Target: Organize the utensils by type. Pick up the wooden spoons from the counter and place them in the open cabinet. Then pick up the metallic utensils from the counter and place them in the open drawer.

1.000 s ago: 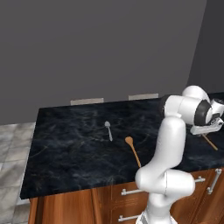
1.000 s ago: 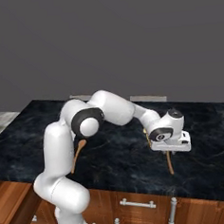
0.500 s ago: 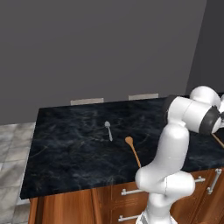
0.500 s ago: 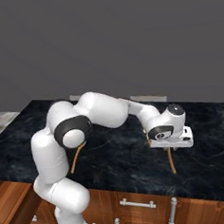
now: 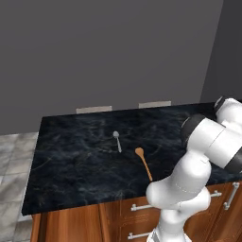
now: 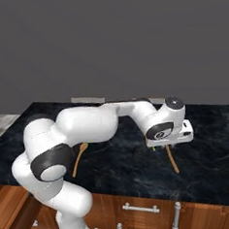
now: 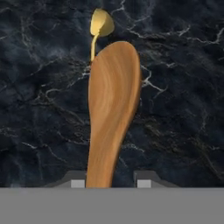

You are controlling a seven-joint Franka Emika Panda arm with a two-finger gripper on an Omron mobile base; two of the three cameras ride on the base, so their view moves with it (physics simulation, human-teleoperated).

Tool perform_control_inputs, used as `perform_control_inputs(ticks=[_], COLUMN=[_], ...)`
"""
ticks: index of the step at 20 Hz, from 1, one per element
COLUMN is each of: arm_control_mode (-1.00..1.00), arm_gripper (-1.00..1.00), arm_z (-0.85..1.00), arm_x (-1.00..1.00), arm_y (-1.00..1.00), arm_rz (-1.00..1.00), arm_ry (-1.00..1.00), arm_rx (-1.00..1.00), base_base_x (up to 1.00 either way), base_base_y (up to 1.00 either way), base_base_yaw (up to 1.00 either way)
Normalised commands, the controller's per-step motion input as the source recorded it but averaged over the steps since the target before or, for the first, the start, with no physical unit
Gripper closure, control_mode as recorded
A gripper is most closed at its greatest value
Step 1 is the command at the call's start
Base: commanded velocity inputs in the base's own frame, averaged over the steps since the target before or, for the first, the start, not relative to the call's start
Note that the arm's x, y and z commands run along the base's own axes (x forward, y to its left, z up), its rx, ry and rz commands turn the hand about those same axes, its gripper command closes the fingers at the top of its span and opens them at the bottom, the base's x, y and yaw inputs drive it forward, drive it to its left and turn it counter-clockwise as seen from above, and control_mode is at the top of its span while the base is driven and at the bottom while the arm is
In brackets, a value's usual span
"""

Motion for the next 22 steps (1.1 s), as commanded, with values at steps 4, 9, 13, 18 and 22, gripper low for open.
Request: perform_control_inputs(ticks=[4, 9, 13, 18, 22], arm_control_mode=[-1.00, -1.00, -1.00, -1.00, -1.00], arm_gripper=[1.00, 1.00, 1.00, 1.00, 1.00], arm_z=[0.64, 0.40, 0.21, 0.03, 0.00], arm_x=[-0.03, -0.19, -0.30, -0.29, -0.33], arm_y=[0.57, 0.62, 0.59, 0.60, 0.57], arm_rz=[0.12, 0.02, 0.00, -0.01, 0.00], arm_ry=[0.23, 0.12, 0.03, -0.01, -0.02], arm_rx=[-0.06, -0.02, 0.00, 0.00, 0.00], base_base_x=[0.00, 0.00, 0.00, 0.00, 0.00], base_base_y=[0.00, 0.00, 0.00, 0.00, 0.00], base_base_yaw=[0.00, 0.00, 0.00, 0.00, 0.00])
